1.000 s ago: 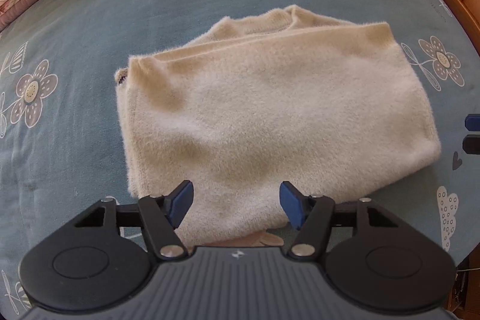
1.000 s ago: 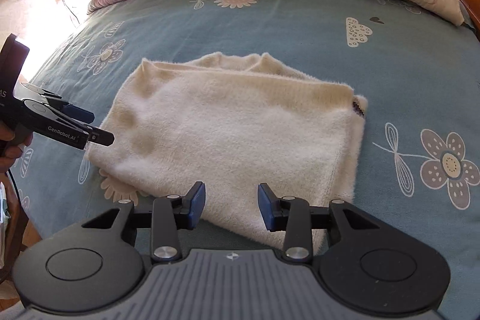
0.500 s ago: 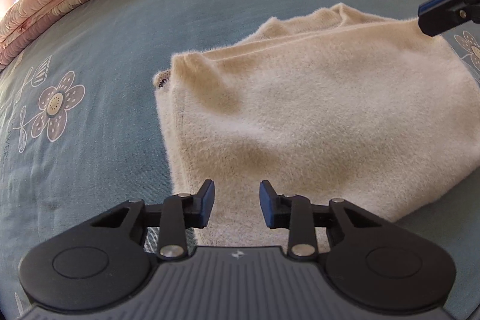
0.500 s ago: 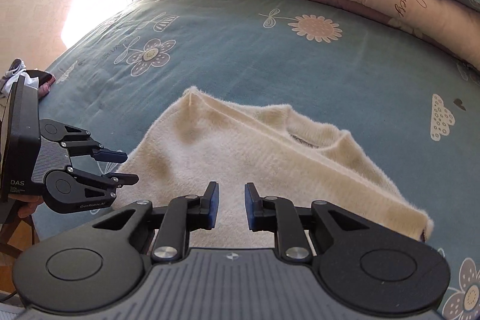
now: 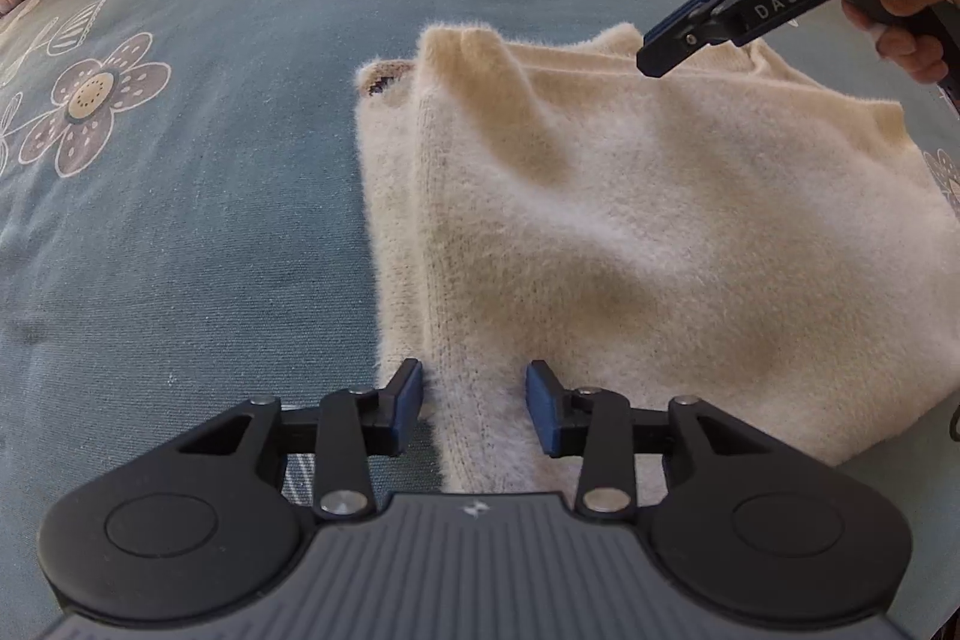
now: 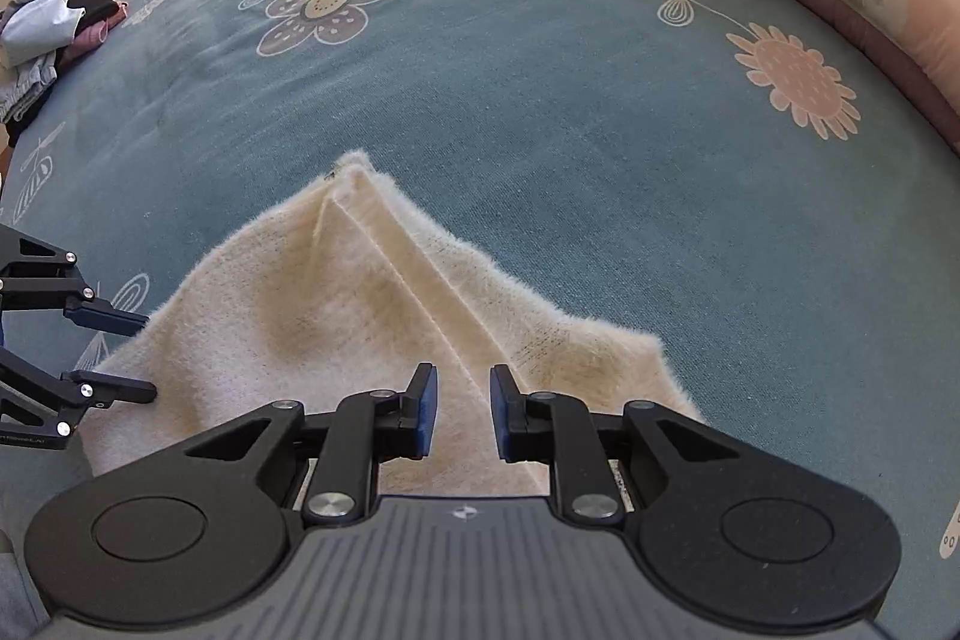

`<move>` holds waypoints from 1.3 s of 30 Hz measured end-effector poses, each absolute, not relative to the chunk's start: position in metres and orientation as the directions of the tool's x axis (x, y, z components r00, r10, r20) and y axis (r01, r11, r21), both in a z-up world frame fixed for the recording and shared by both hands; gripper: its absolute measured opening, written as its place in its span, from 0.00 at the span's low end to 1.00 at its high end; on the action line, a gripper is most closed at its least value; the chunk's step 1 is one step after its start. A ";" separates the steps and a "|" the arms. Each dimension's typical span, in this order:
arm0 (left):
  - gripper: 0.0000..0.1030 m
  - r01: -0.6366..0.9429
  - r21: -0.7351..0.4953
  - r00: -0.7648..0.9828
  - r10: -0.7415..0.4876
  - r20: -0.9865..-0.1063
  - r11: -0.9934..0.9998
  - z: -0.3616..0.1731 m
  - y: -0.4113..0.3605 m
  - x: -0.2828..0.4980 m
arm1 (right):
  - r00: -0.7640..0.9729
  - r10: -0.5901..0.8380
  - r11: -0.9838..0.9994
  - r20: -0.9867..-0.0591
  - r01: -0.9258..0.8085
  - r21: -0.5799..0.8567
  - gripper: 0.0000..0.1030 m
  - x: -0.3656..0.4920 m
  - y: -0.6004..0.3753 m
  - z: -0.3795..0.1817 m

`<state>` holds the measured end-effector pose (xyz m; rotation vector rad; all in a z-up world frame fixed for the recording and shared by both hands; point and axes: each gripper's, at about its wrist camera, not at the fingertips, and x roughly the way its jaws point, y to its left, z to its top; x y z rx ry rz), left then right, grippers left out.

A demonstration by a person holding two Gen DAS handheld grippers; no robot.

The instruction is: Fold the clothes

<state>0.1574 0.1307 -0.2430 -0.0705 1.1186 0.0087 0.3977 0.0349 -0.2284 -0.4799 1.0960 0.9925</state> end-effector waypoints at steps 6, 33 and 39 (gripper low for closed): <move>0.38 -0.062 -0.067 0.465 -0.031 -0.885 0.996 -0.244 0.133 0.152 | -0.061 0.452 0.420 -0.890 -0.865 0.273 0.22 0.422 0.032 -0.255; 0.46 -0.021 -0.090 0.618 -0.058 -0.784 0.996 -0.204 0.126 0.149 | 0.017 0.507 0.335 -0.862 -0.925 0.179 0.02 0.408 0.054 -0.210; 0.50 0.105 -0.065 0.651 -0.118 -0.750 0.992 -0.222 0.110 0.180 | 0.045 0.465 0.437 -0.884 -0.880 0.185 0.03 0.418 0.058 -0.261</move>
